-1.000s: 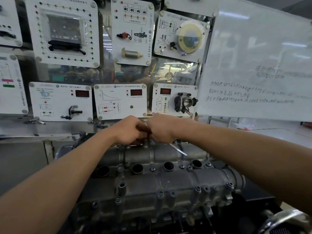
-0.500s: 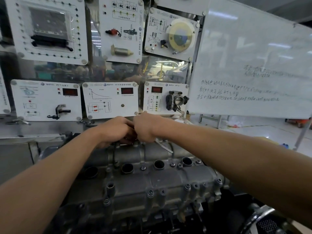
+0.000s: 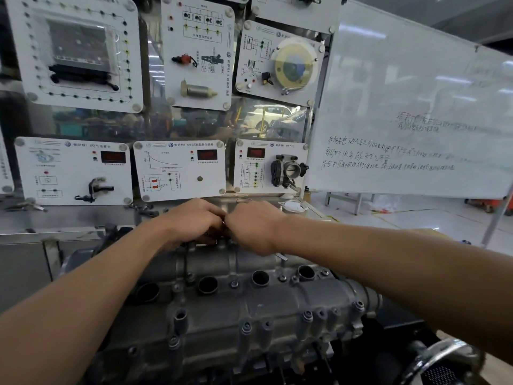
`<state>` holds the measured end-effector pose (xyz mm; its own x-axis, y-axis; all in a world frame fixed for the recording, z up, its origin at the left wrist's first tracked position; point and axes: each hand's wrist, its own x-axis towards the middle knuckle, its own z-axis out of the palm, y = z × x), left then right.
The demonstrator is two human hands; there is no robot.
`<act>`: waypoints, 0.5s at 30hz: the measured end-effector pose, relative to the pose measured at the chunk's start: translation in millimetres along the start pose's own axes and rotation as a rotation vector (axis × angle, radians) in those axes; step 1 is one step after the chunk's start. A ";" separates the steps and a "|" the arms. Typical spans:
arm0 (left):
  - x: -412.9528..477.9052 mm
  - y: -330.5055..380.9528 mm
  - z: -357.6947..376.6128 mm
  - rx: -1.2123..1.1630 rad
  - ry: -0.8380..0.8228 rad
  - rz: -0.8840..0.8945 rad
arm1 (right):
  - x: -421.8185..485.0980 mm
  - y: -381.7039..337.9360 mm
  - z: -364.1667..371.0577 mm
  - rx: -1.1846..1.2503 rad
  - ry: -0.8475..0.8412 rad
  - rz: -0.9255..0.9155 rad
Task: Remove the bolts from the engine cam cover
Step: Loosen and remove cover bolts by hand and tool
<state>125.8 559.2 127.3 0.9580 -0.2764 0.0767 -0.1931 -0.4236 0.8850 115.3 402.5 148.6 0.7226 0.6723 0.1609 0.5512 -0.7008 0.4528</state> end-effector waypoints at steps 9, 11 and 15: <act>2.0 -5.2 -0.9 0.259 0.035 0.147 | -36.5 19.5 4.8 0.309 0.075 0.205; 3.7 -6.0 2.6 0.274 0.024 0.183 | -61.1 25.1 8.1 0.334 0.033 0.200; 3.7 -4.5 8.7 0.311 -0.011 0.268 | -88.4 23.8 9.1 0.285 -0.030 0.193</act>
<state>128.4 552.7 119.6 0.8632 -0.4207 0.2791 -0.4918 -0.5753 0.6536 68.3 324.1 137.2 0.8345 0.5165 0.1920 0.4944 -0.8557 0.1529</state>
